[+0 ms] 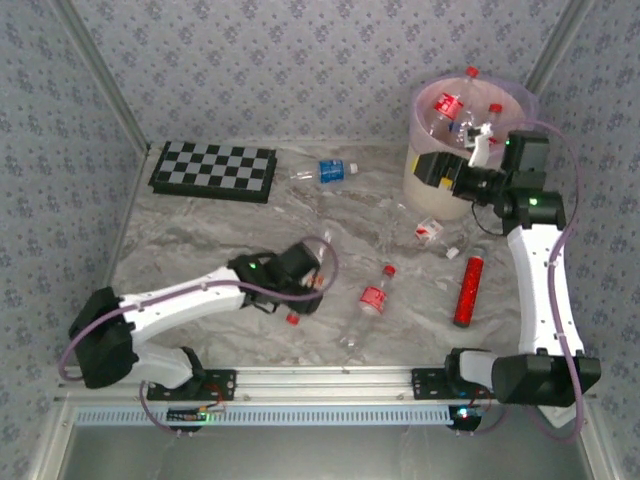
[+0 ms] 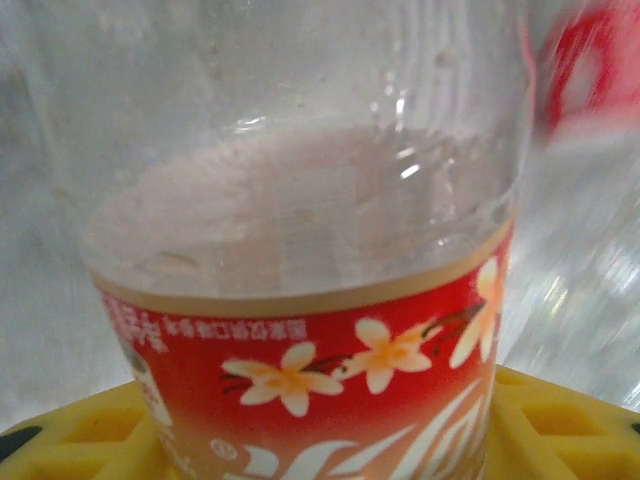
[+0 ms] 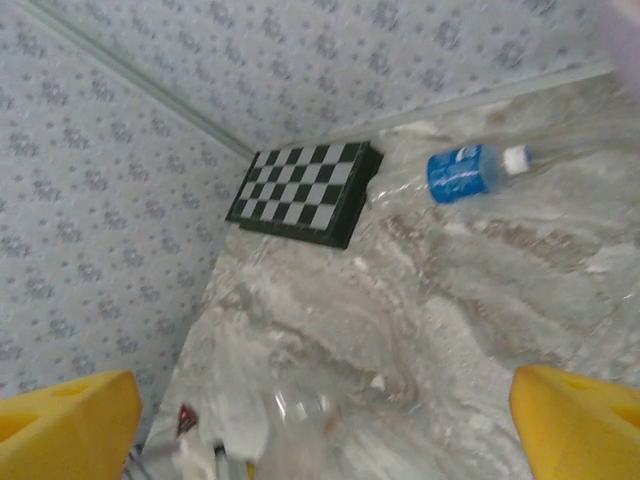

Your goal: Put the plastic bottles in the bin

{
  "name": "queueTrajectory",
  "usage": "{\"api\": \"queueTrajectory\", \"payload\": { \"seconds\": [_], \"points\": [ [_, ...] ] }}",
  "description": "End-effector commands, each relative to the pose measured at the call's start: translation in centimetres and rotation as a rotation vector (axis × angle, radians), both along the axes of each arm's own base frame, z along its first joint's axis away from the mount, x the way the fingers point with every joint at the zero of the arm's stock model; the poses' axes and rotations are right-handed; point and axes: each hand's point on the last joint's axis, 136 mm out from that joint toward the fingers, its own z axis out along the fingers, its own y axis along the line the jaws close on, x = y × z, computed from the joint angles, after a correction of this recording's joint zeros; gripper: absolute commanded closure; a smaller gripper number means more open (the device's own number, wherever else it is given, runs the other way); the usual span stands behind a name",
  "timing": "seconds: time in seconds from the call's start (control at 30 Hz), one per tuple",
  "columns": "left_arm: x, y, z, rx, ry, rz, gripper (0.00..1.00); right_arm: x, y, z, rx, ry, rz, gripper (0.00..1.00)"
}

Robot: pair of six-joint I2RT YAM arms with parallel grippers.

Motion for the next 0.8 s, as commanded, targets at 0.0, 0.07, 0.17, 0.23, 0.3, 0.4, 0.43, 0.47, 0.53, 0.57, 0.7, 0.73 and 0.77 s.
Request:
{"api": "queueTrajectory", "payload": {
  "seconds": [0.0,0.07,0.17,0.23,0.3,0.4,0.43,0.47,0.53,0.57,0.7,0.73,0.77],
  "points": [
    [4.7,-4.4,6.6,-0.383,-0.156,-0.029,0.68,-2.4,3.3,0.8,0.049,-0.032,0.131,0.07],
    [5.6,-5.4,8.1,-0.444,-0.176,-0.061,0.77,-2.7,4.9,-0.3,0.049,-0.016,0.172,0.09],
    [5.6,-6.8,8.6,-0.46,-0.174,-0.128,0.91,-2.6,6.9,-1.6,0.066,0.003,0.207,0.11],
    [5.7,-7.5,8.3,-0.467,-0.161,-0.15,1.0,-2.1,8.0,-2.2,0.067,0.009,0.222,0.08],
    [5.6,-8.1,8.0,-0.479,-0.144,-0.171,1.0,-1.4,9.1,-3.1,0.058,0.026,0.238,0.0],
    [5.3,-8.7,7.9,-0.504,-0.123,-0.194,1.0,-0.8,10.9,-5.0,0.025,0.076,0.28,0.0],
    [5.2,-8.8,8.0,-0.508,-0.121,-0.2,1.0,-0.5,11.2,-5.5,0.011,0.09,0.281,0.0],
    [5.1,-8.8,8.0,-0.51,-0.121,-0.206,1.0,-0.1,11.3,-6.1,0.002,0.101,0.272,0.0],
    [5.0,-8.8,7.9,-0.507,-0.121,-0.219,1.0,0.6,11.5,-6.5,0.011,0.11,0.261,0.0],
    [4.9,-8.8,7.9,-0.505,-0.121,-0.223,1.0,0.9,11.8,-6.6,0.02,0.111,0.263,0.0],
    [4.8,-9.0,7.9,-0.5,-0.12,-0.239,1.0,1.9,12.5,-7.6,0.028,0.144,0.267,0.02],
    [4.9,-8.9,7.9,-0.493,-0.12,-0.24,1.0,2.0,12.7,-7.8,0.032,0.15,0.273,0.06],
    [4.8,-9.0,7.8,-0.488,-0.119,-0.244,1.0,2.1,12.9,-7.8,0.034,0.152,0.276,0.09]
  ]
}}
